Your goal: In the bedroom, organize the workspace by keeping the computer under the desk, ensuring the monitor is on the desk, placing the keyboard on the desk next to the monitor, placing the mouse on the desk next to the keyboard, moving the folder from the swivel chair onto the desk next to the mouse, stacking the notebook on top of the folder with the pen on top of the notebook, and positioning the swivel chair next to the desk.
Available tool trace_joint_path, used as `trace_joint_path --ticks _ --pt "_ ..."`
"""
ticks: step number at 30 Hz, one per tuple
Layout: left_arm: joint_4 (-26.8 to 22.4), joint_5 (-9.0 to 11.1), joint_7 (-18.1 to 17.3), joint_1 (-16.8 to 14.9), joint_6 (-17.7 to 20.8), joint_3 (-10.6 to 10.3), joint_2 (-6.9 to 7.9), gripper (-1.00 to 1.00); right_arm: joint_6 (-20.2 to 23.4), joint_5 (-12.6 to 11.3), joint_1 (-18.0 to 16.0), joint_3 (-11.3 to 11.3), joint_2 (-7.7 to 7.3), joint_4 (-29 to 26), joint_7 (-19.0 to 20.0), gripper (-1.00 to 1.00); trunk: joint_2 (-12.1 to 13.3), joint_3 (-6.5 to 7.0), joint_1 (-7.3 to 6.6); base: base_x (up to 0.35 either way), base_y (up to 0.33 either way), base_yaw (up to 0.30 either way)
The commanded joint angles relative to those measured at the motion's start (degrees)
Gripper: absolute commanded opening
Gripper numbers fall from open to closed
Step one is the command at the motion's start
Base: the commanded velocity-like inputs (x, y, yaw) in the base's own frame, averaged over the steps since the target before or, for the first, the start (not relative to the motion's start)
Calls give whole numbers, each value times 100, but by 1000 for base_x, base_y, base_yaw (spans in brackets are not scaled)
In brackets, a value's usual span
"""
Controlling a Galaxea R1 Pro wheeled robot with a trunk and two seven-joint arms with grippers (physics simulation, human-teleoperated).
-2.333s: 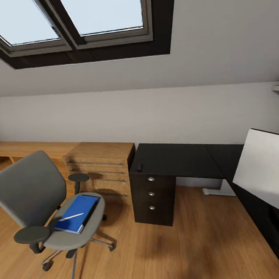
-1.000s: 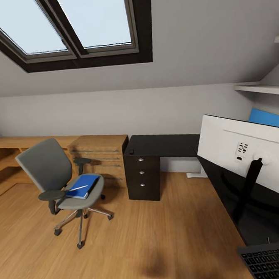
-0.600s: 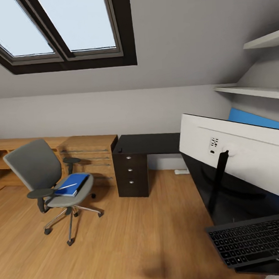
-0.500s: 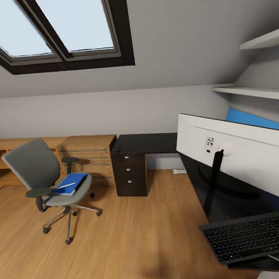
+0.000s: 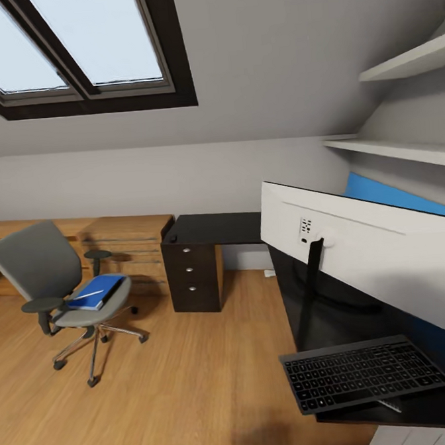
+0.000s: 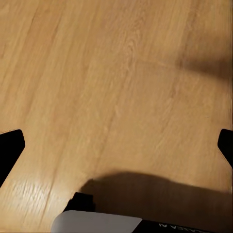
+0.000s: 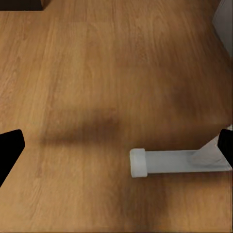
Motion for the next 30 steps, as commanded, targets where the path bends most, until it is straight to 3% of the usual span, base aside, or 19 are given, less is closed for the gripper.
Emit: trace_joint_path --ticks 1,14,19,21,30 --pt "-15 47 46 -2 20 -24 4 100 -12 7 -4 11 -1 5 -31 100 -4 -7 0 -35 -346 0" --pt "-18 43 46 -2 11 -24 -1 100 -12 15 -4 19 -8 5 -31 100 -4 13 0 -173 -277 -54" --pt "-25 35 63 -2 -454 -30 -18 100 -12 15 -4 16 -8 5 -31 100 -4 23 0 -167 -44 -79" --pt "-26 34 73 -2 -610 -38 -25 100 -12 15 -4 13 -8 5 -31 100 76 60 -44 -33 -8 -15" --pt "-26 52 88 -2 -659 -30 -19 100 -12 15 -4 13 -8 5 -31 100 437 222 -242 -6 -2 -3"
